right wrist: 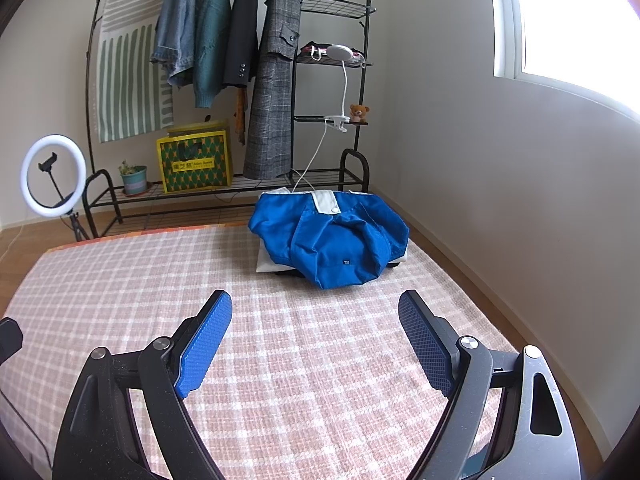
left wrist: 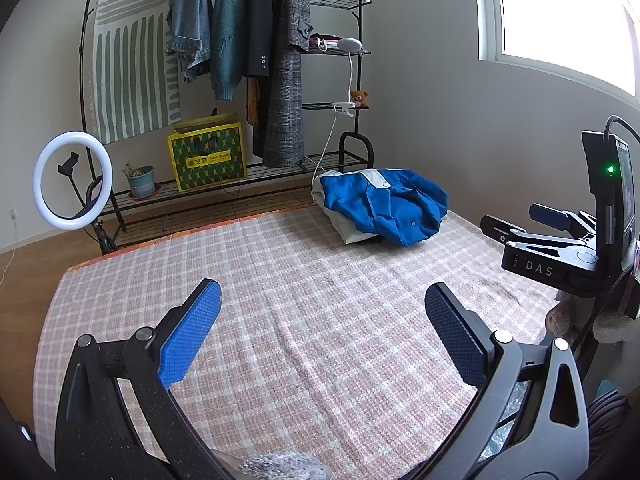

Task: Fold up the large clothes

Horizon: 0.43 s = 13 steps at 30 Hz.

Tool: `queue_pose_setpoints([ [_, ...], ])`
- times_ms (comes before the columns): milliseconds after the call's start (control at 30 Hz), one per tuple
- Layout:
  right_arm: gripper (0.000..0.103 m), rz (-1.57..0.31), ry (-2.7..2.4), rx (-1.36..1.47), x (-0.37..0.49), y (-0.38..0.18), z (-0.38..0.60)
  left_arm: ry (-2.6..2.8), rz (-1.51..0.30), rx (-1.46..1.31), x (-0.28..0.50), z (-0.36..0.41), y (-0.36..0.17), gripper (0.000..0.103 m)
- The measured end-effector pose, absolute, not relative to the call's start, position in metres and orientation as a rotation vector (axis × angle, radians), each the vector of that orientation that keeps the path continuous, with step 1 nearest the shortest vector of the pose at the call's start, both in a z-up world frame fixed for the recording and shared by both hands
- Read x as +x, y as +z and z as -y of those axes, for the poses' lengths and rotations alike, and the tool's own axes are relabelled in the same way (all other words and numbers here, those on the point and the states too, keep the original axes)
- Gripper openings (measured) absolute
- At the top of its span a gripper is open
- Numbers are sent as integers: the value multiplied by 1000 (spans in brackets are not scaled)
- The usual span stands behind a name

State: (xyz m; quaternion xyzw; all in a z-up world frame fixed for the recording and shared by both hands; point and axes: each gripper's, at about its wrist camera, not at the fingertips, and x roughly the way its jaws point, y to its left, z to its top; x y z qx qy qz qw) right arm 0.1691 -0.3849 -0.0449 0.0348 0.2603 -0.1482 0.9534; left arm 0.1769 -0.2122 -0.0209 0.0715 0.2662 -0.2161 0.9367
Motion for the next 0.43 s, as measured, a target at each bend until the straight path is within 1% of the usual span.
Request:
queue_pose_setpoints([
  [433, 85, -538, -297, 69, 168, -49, 383, -411, -485, 150, 174, 223, -13, 103],
])
